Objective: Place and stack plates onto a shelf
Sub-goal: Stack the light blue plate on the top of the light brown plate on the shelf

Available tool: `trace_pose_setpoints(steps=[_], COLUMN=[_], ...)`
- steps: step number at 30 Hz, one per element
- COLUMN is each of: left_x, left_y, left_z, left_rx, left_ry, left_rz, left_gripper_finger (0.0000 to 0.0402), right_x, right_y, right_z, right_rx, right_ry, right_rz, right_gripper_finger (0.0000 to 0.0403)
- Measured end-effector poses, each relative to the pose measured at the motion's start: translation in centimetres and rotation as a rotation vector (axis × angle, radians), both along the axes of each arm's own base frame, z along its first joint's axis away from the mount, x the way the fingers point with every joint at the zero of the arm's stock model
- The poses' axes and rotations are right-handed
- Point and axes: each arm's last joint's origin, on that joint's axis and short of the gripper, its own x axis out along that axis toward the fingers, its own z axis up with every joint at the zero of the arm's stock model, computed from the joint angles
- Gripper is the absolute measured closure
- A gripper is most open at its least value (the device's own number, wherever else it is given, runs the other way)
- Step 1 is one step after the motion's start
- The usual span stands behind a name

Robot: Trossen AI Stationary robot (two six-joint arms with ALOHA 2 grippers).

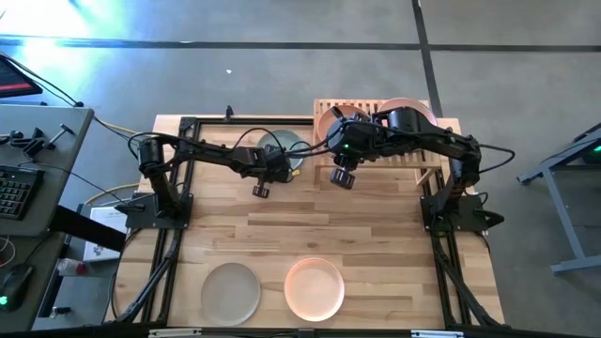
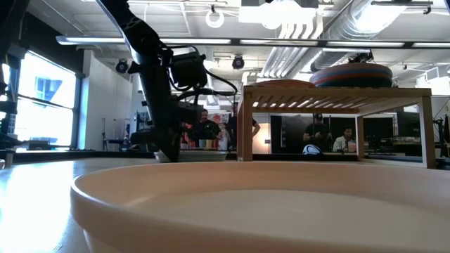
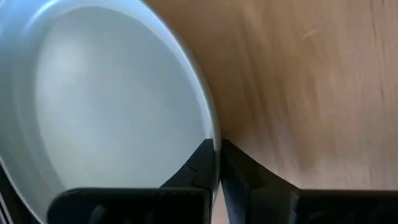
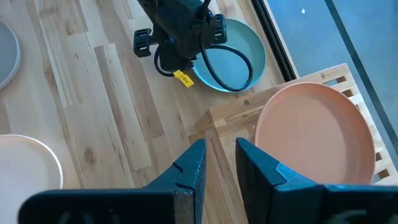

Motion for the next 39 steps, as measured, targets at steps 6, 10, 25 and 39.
trace_pose_setpoints(steps=[6, 10, 25, 39], left_x=[0.1, 0.7, 0.3, -2.9], left_y=[0.0, 0.2, 0.2, -0.1], left_z=[0.6, 1.8, 4.8, 12.0], left_rx=[-0.017, -0.026, -0.094, 0.021], left_ry=[0.023, 0.016, 0.116, -0.089], left_rz=[0.028, 0.061, 0.233, 0.322], left_gripper_finger=[0.0398, 0.0399, 0.0401, 0.0401], right_x=[0.0, 0.0, 0.0, -0.1], right_y=[0.0, 0.0, 0.0, -0.2], right_z=[0.0, 0.0, 0.0, 0.0], right_rx=[0.001, 0.001, -0.002, -0.068], right_ry=[-0.001, -0.001, 0.001, 0.009], right_rz=[-0.001, -0.001, 0.004, -0.02], right_gripper_finger=[0.0339, 0.0339, 0.0339, 0.0339])
